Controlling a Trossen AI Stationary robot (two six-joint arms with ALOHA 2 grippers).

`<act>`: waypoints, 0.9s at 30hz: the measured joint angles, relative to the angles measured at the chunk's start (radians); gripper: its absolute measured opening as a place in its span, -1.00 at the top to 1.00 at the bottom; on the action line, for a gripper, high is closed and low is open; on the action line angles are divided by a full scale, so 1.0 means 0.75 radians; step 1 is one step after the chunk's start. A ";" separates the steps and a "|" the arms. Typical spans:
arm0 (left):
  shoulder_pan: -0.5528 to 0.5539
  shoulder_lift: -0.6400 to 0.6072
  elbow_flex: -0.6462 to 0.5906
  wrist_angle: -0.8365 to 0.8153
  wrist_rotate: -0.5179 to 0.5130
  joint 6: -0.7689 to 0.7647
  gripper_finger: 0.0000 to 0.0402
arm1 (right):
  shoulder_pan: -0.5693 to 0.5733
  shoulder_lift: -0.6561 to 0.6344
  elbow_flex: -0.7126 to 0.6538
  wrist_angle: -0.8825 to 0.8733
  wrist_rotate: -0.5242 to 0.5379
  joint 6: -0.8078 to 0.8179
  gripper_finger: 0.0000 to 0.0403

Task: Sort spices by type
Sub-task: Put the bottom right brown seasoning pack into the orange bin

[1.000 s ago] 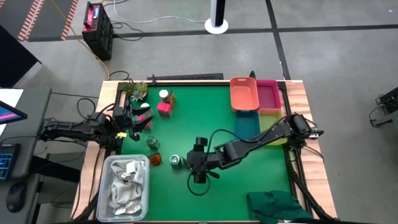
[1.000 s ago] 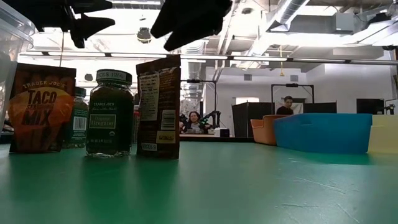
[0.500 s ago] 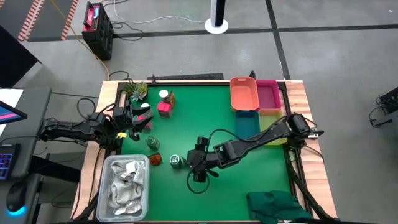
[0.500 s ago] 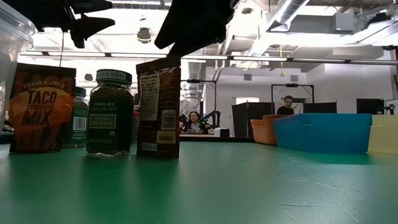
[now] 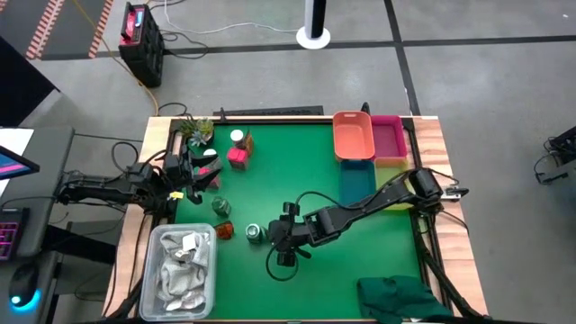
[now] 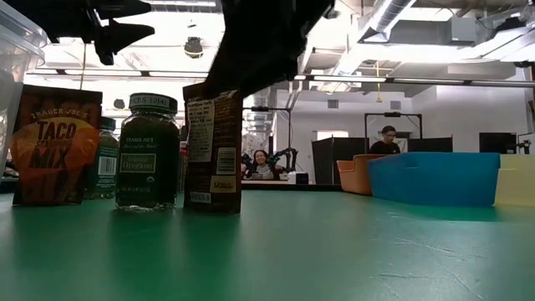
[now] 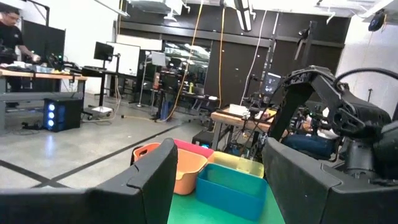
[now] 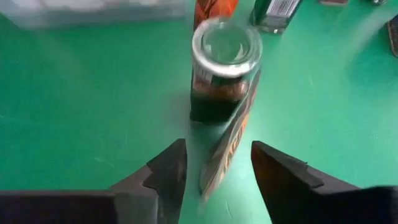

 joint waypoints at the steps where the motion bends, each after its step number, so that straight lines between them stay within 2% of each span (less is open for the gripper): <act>1: 0.000 0.000 0.000 0.000 0.000 0.000 -0.13 | -0.003 0.006 0.002 0.011 0.001 0.002 0.02; 8: 0.000 0.000 0.000 0.000 0.000 0.000 -0.13 | -0.023 -0.003 0.001 -0.027 0.001 0.001 0.36; 16: 0.000 0.000 0.000 -0.002 0.000 0.001 -0.13 | -0.059 -0.003 0.001 -0.038 -0.046 -0.012 0.90; 23: 0.000 0.000 0.000 -0.032 0.000 0.014 -0.13 | -0.079 -0.015 0.001 -0.094 -0.071 -0.031 0.86; 27: 0.000 0.000 -0.001 -0.040 0.004 0.003 -0.13 | -0.100 -0.031 0.002 -0.175 -0.070 -0.038 0.92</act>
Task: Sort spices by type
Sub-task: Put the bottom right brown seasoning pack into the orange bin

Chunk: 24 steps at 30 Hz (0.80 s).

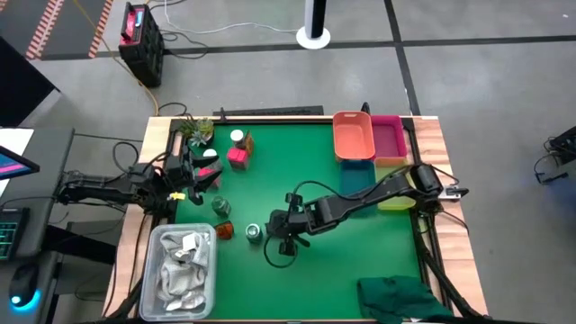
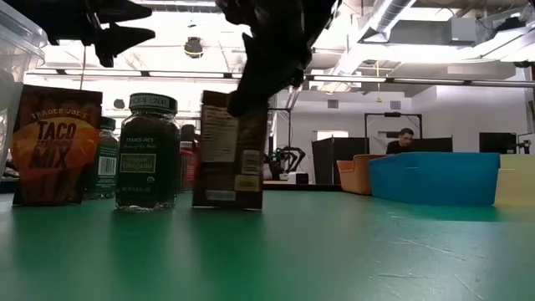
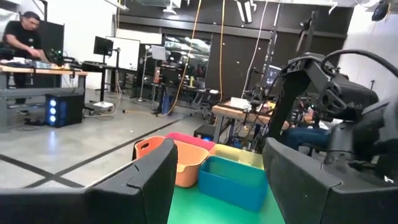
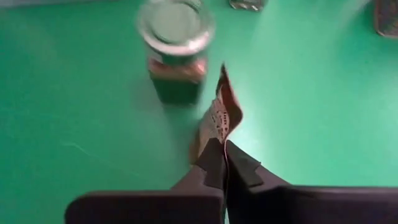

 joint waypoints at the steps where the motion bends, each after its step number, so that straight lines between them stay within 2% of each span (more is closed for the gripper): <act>1: 0.000 0.000 0.000 0.001 0.001 0.000 -0.13 | -0.007 -0.002 0.000 -0.020 0.003 -0.006 0.92; 6: 0.000 0.000 0.000 -0.004 0.002 -0.002 -0.13 | -0.045 -0.044 -0.001 -0.139 0.014 -0.043 0.92; 24: 0.000 0.000 0.000 -0.040 -0.021 0.013 -0.13 | -0.168 -0.302 -0.002 -0.489 0.285 -0.114 0.92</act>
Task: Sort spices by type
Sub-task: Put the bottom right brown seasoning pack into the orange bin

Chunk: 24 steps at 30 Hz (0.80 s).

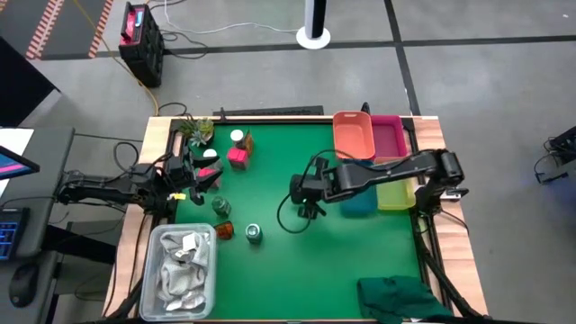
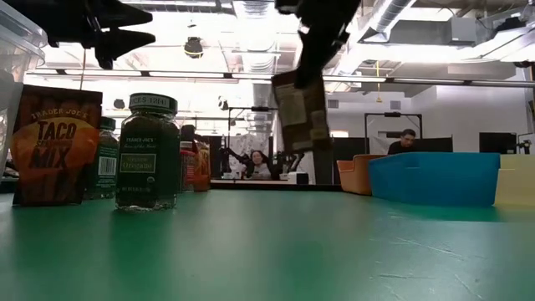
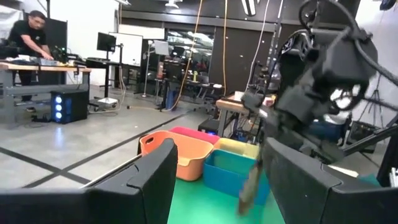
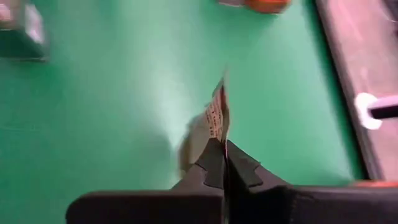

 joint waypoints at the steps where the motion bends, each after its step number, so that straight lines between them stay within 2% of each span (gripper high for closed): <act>1: 0.000 0.000 0.000 0.001 -0.002 0.006 -0.13 | -0.009 -0.019 0.000 -0.019 0.016 -0.001 0.92; 12: 0.000 0.000 0.000 -0.013 -0.034 0.020 -0.13 | -0.174 -0.245 -0.029 -0.171 0.149 -0.013 0.92; 17: 0.000 0.000 0.000 -0.022 -0.034 0.024 -0.13 | -0.320 -0.404 -0.224 -0.096 0.171 -0.016 0.92; 24: 0.000 0.000 0.000 -0.022 -0.042 0.025 -0.13 | -0.627 -0.601 -0.511 0.148 0.170 -0.080 0.92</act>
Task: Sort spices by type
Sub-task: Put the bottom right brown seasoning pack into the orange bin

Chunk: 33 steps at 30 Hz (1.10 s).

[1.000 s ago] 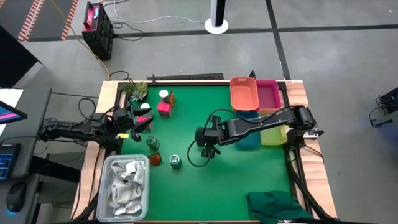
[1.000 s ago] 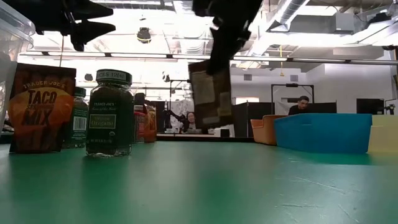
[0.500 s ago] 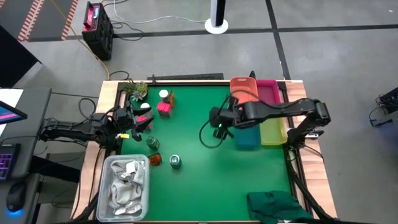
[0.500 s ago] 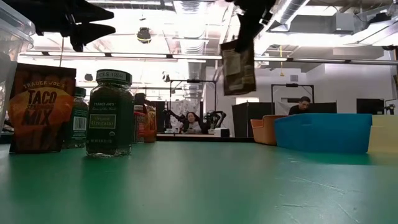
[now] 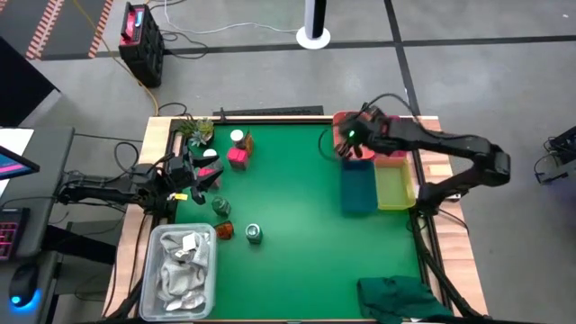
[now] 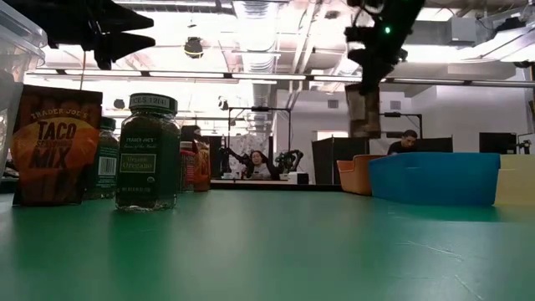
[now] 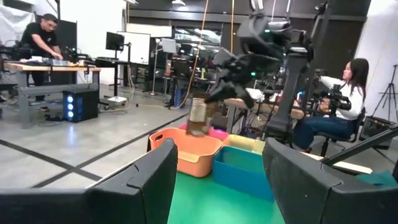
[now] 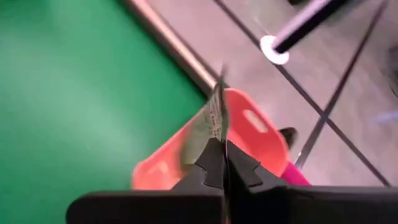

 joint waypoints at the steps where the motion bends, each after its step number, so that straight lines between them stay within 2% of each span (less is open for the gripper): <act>1: 0.000 0.000 0.000 0.000 0.000 0.000 -0.13 | -0.048 -0.014 -0.020 0.031 -0.016 -0.011 0.92; 6: 0.000 0.000 0.000 0.001 0.001 0.000 -0.13 | -0.245 -0.034 -0.091 0.171 -0.215 -0.046 0.92; 15: 0.000 0.000 0.000 -0.001 0.002 0.010 -0.13 | -0.392 0.130 -0.094 0.242 -0.250 -0.146 0.92; 19: 0.000 0.000 0.000 -0.010 0.002 0.010 -0.13 | -0.439 0.217 -0.094 0.246 -0.315 -0.203 0.92; 25: 0.000 0.000 0.000 -0.018 0.004 0.036 -0.13 | -0.496 0.310 -0.095 0.293 -0.365 -0.468 0.91; 28: 0.000 0.000 0.001 -0.033 0.004 0.045 -0.13 | -0.530 0.323 -0.095 0.294 -0.458 -0.626 0.89; 33: 0.000 0.000 0.001 -0.049 0.004 0.045 -0.13 | -0.569 0.323 -0.095 0.308 -0.496 -0.766 0.87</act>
